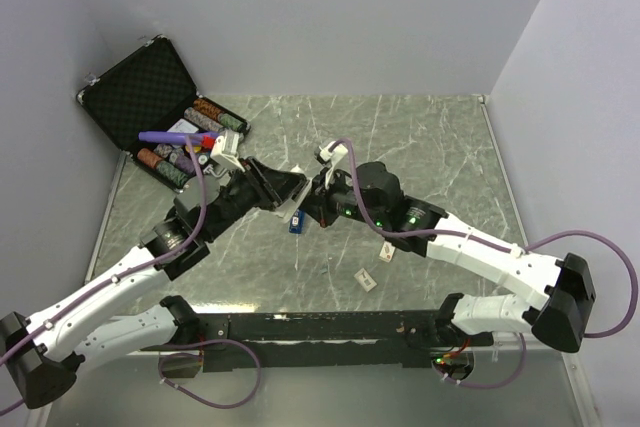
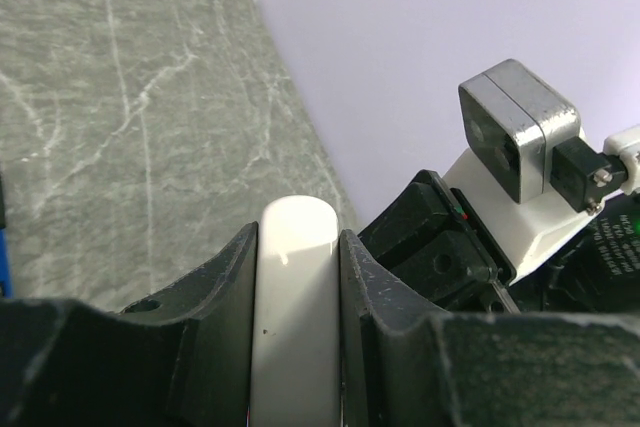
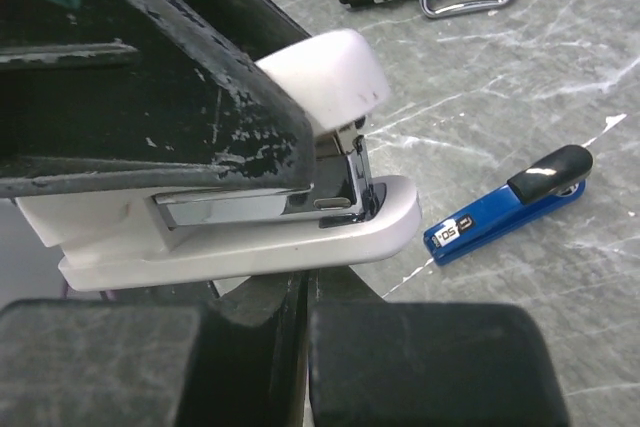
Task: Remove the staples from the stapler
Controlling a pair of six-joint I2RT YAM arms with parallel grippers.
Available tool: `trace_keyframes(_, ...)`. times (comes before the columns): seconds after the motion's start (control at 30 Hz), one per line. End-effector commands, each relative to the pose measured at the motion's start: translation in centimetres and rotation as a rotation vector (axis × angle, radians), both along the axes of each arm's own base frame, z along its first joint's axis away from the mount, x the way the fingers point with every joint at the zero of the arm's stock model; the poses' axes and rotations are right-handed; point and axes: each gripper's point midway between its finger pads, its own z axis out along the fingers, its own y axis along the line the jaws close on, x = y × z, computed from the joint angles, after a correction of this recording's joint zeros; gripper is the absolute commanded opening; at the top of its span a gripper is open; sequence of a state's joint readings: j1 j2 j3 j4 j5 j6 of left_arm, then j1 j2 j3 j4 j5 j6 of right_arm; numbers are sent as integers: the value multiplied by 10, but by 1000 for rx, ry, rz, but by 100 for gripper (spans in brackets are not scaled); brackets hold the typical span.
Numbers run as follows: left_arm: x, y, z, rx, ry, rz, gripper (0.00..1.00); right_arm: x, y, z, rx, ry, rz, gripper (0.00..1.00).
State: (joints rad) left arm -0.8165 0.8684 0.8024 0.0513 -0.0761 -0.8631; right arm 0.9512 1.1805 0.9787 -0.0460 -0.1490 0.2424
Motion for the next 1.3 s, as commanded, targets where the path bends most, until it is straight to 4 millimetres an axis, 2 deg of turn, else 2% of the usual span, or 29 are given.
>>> trace_keyframes(0.0,-47,-33,2,-111,86,-284,1,-1,13,95,225,-225,77,0)
trace_keyframes(0.23,-66,-41,5,-160,136,-392,1,-5,8,127,244,-331,103,0)
trace_keyframes(0.37,-74,-53,-1,-179,164,-477,1,-2,12,138,239,-353,113,0)
trace_keyframes(0.47,-70,-50,-1,-165,156,-446,1,-1,11,140,231,-358,111,0)
trace_keyframes(0.7,-46,-30,4,-30,63,-274,1,-1,1,109,168,-293,78,0)
trace_keyframes(1.0,-22,-23,-10,34,41,-151,1,-9,-17,67,116,-200,43,0)
trace_keyframes(1.13,-14,-20,-6,33,-2,-110,1,-16,-25,51,95,-165,41,0)
trace_keyframes(1.27,11,-10,-6,93,-44,19,1,-20,-33,34,69,-130,26,0)
